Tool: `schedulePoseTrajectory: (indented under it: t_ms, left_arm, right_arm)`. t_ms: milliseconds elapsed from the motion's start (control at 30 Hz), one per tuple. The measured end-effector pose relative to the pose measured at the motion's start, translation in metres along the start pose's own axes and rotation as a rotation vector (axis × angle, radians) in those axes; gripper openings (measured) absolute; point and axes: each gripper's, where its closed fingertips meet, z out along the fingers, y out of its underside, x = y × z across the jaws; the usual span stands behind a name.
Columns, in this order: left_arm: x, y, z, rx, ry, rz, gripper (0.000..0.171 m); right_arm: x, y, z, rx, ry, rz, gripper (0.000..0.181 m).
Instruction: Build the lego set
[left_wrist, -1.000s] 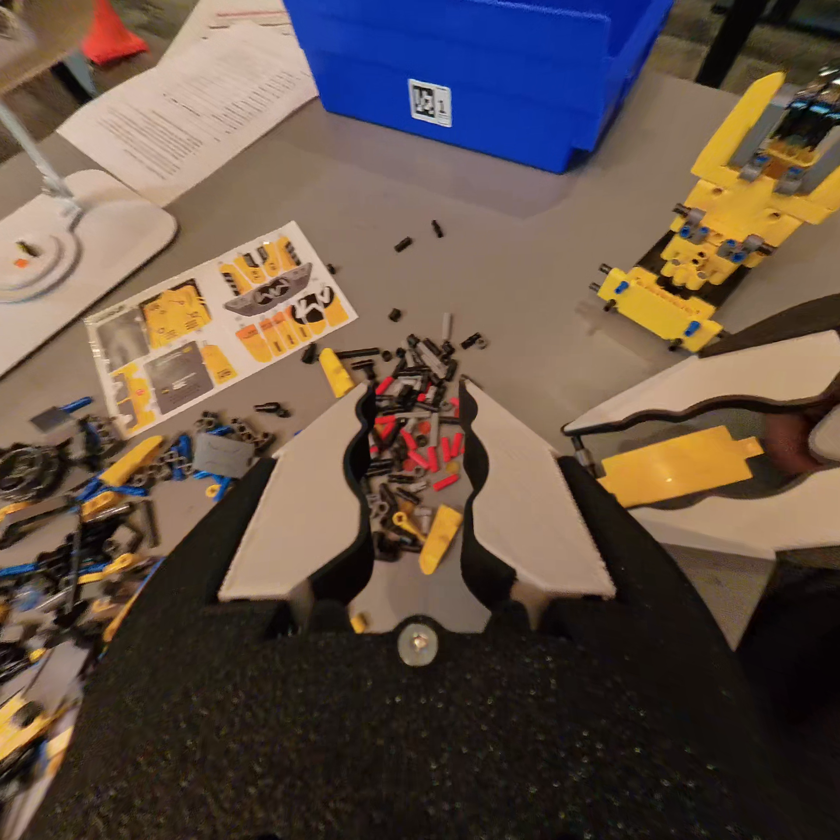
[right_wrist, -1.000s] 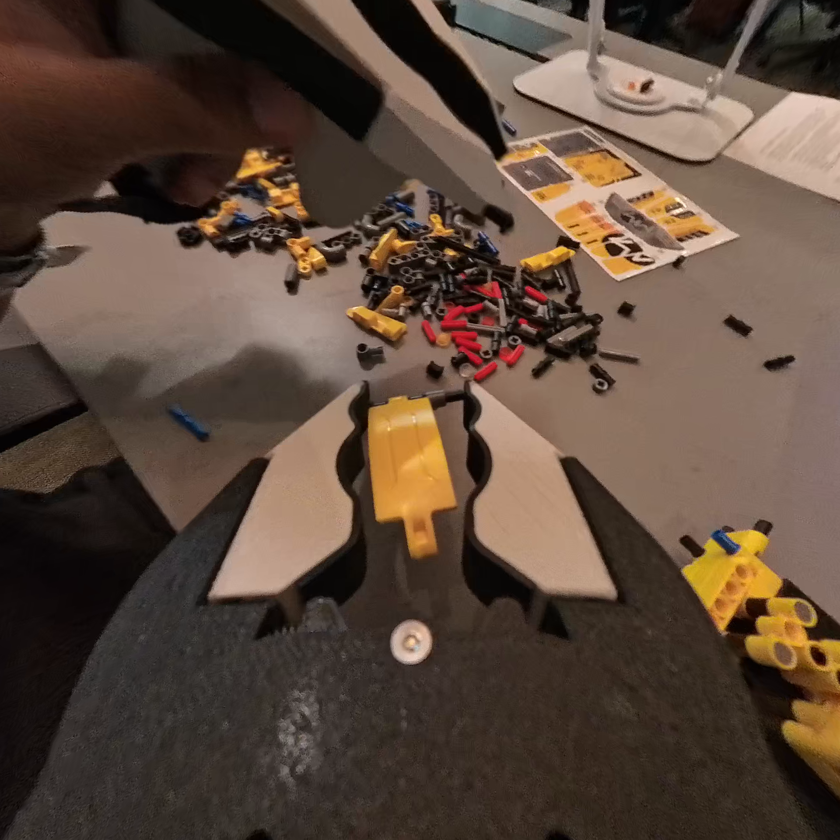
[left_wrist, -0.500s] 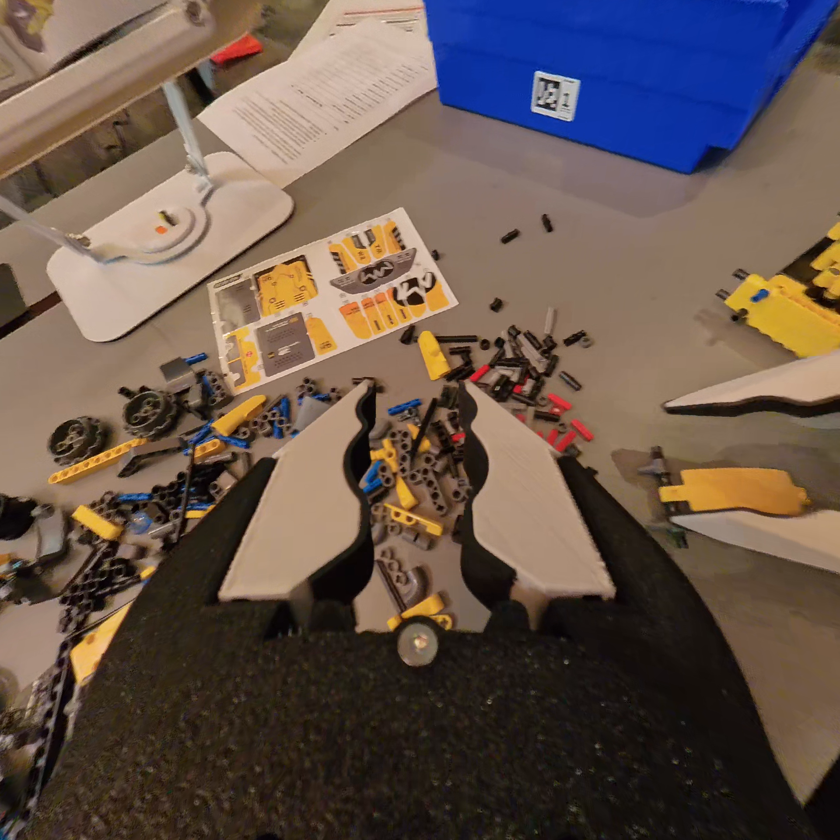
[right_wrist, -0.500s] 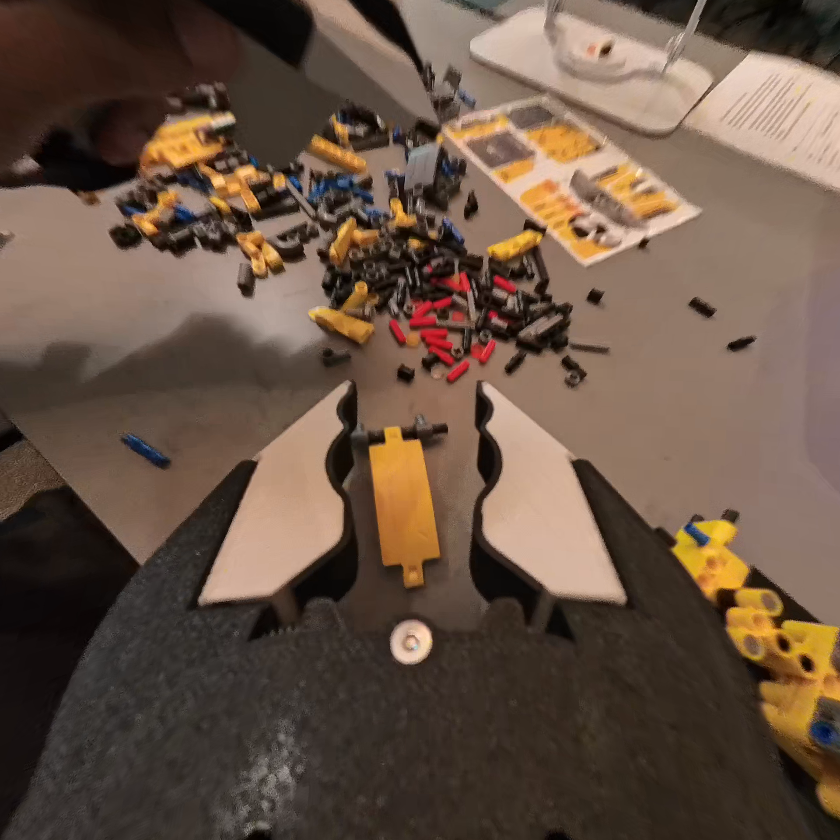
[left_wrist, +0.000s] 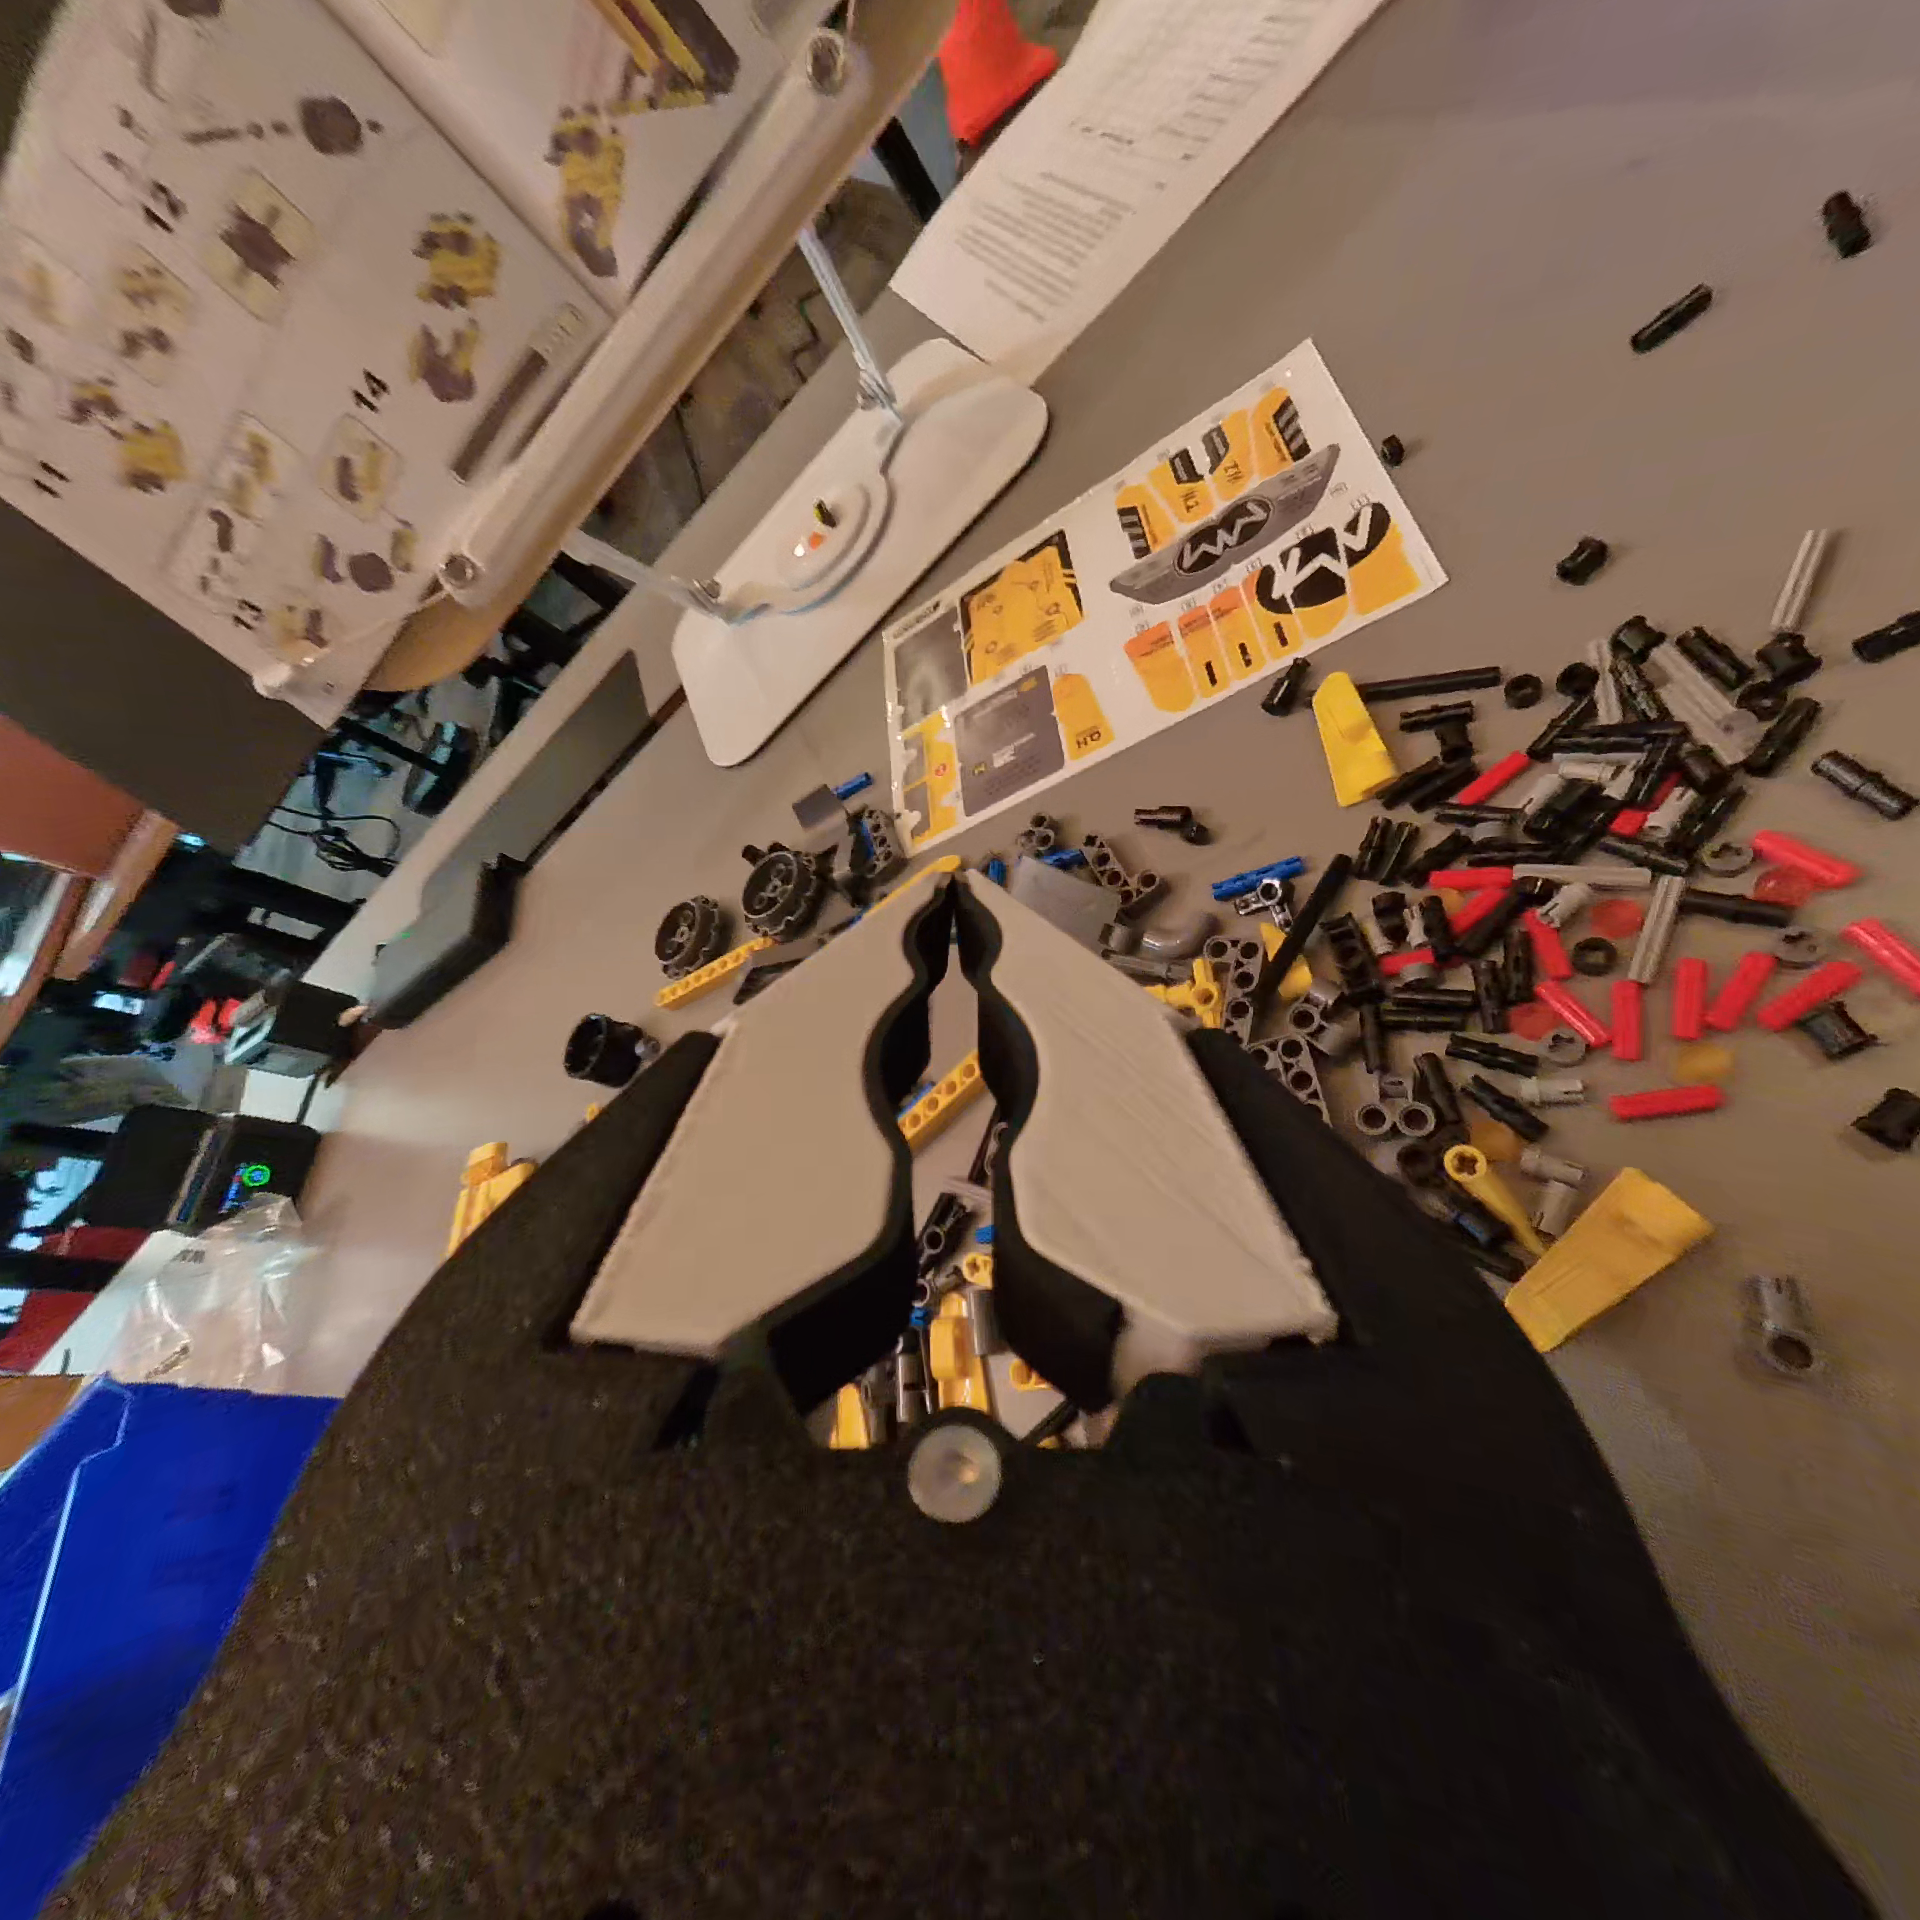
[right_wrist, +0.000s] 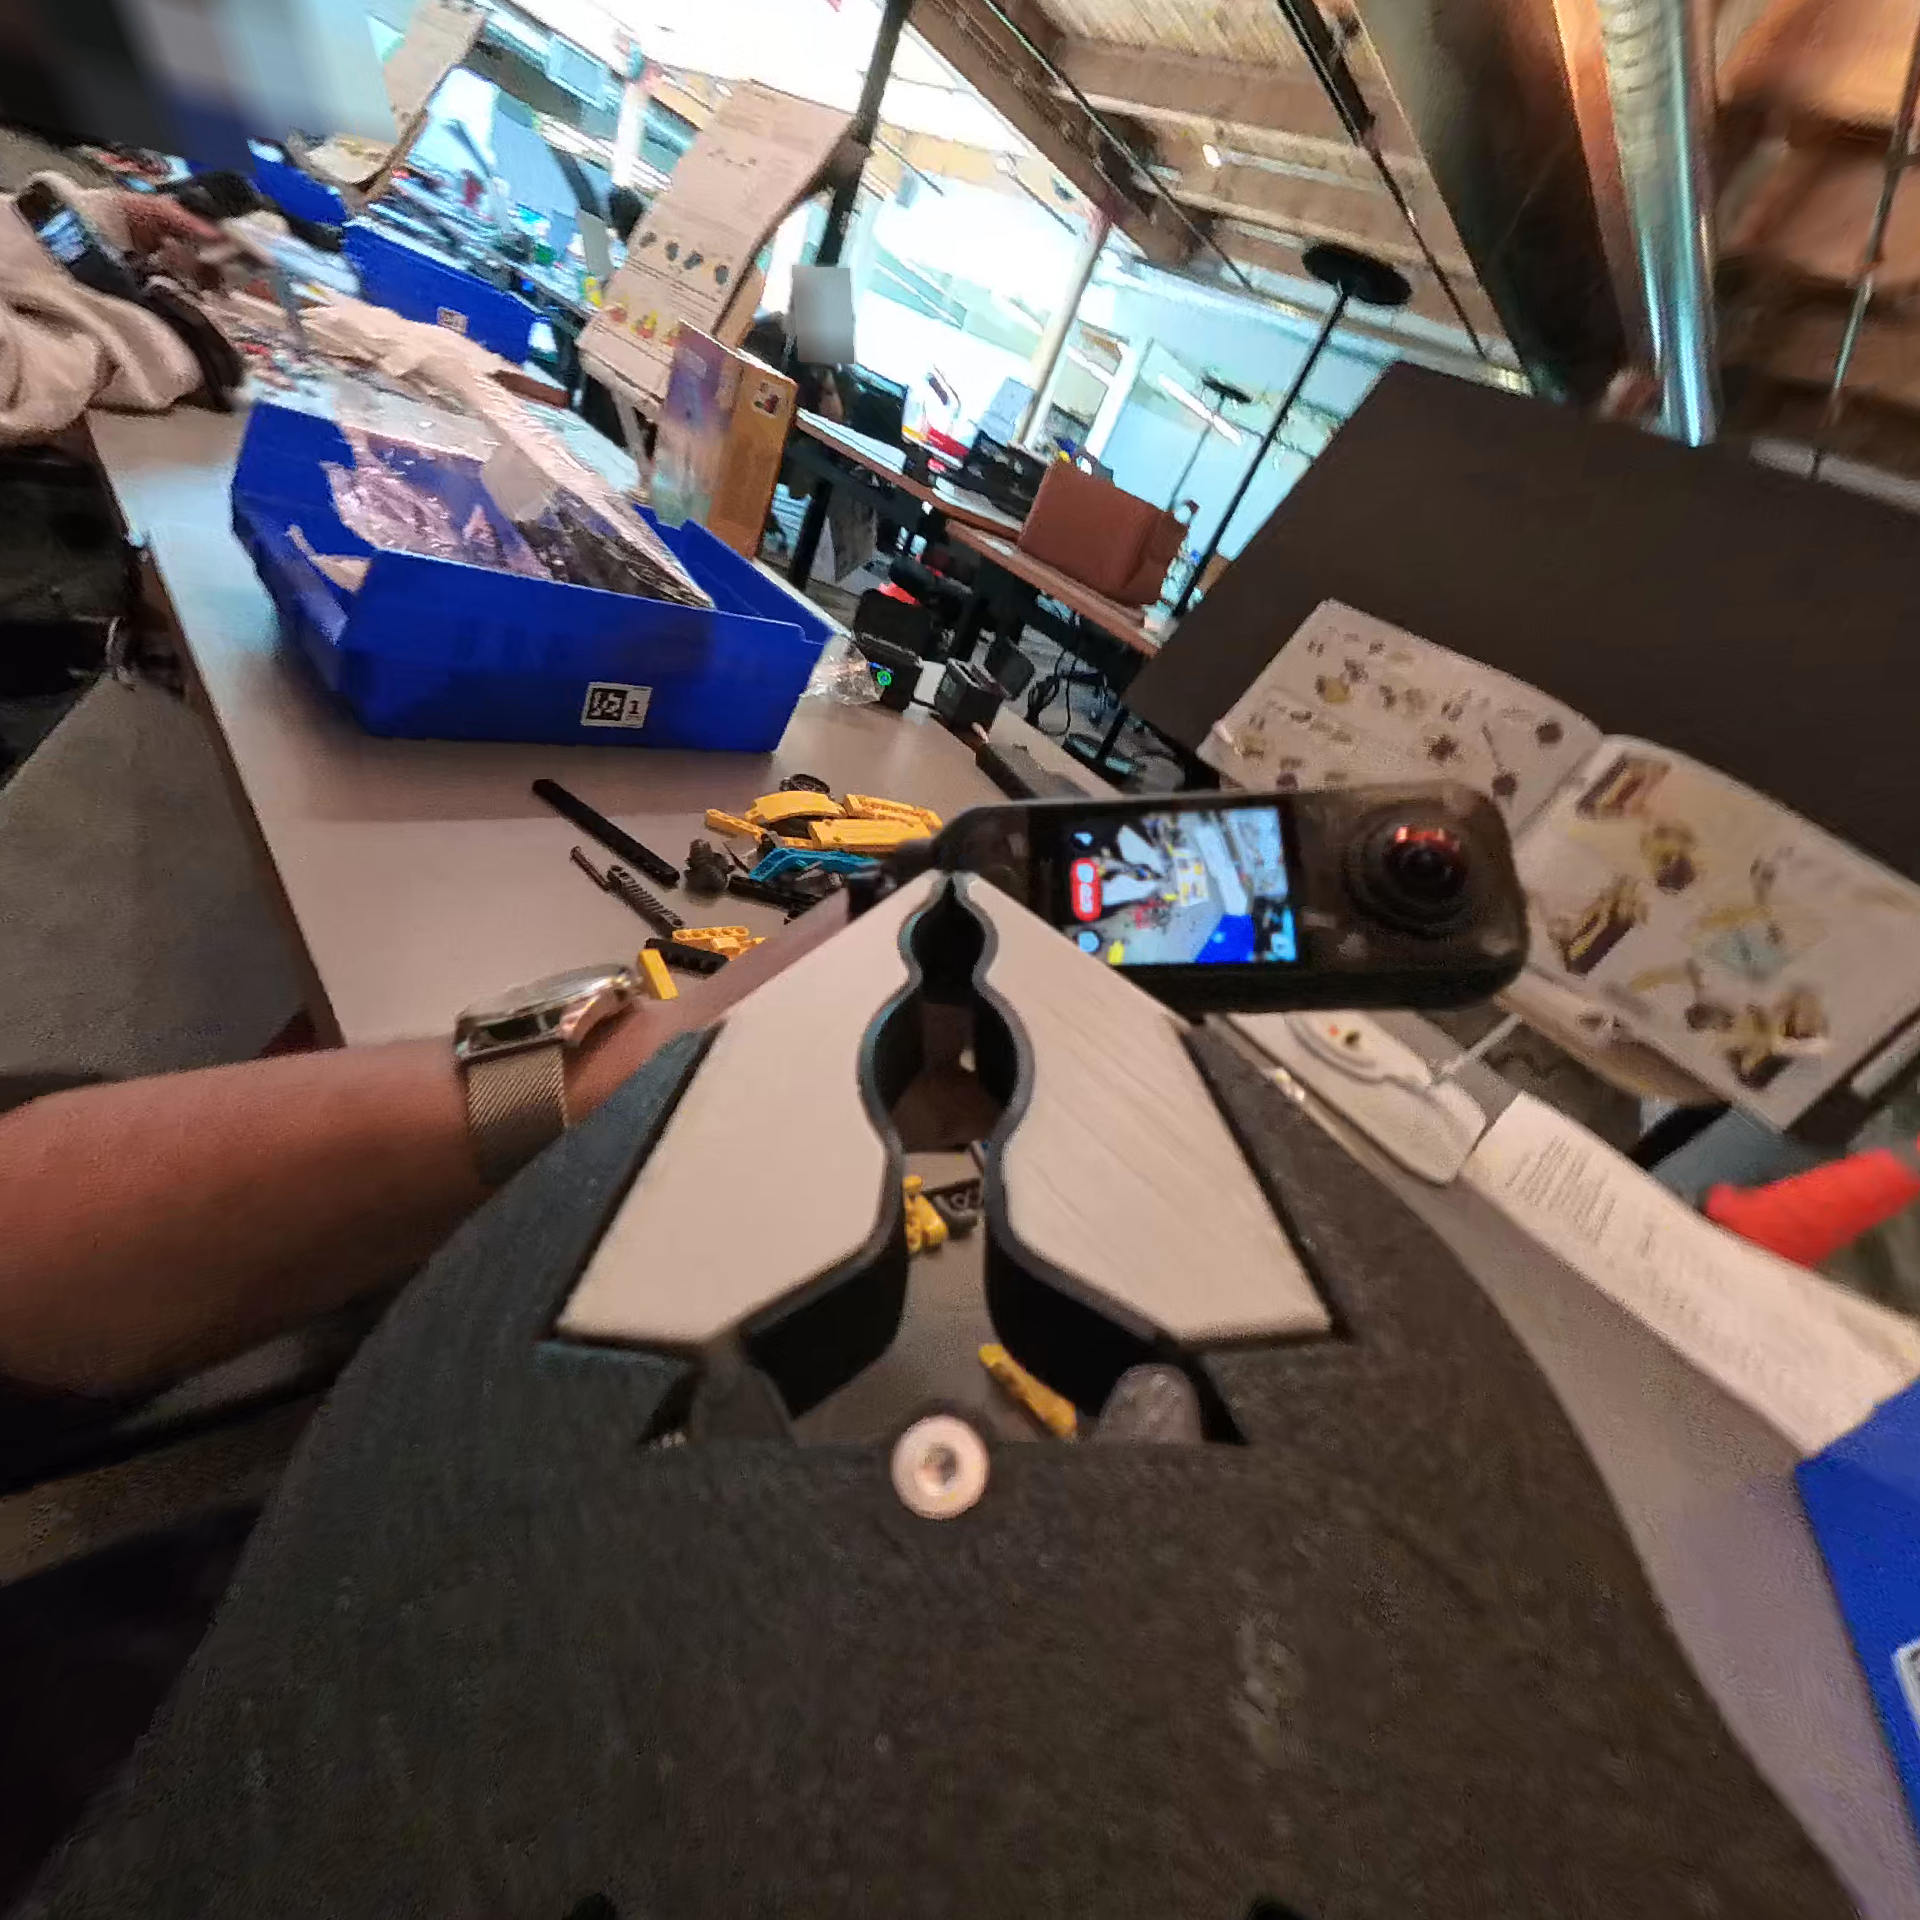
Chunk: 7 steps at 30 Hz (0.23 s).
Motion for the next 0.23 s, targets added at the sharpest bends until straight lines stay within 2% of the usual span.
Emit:
schedulePoseTrajectory:
  t_ms: [100,233]
  left_arm:
    - [-0.005,-0.004,-0.005,0.010,-0.031,0.006,0.000]
    - [-0.023,-0.004,-0.009,0.017,-0.139,0.053,0.000]
  right_arm:
    - [0.006,0.003,0.002,-0.009,0.021,0.091,0.000]
    - [0.004,0.003,0.000,-0.025,0.019,0.092,0.000]
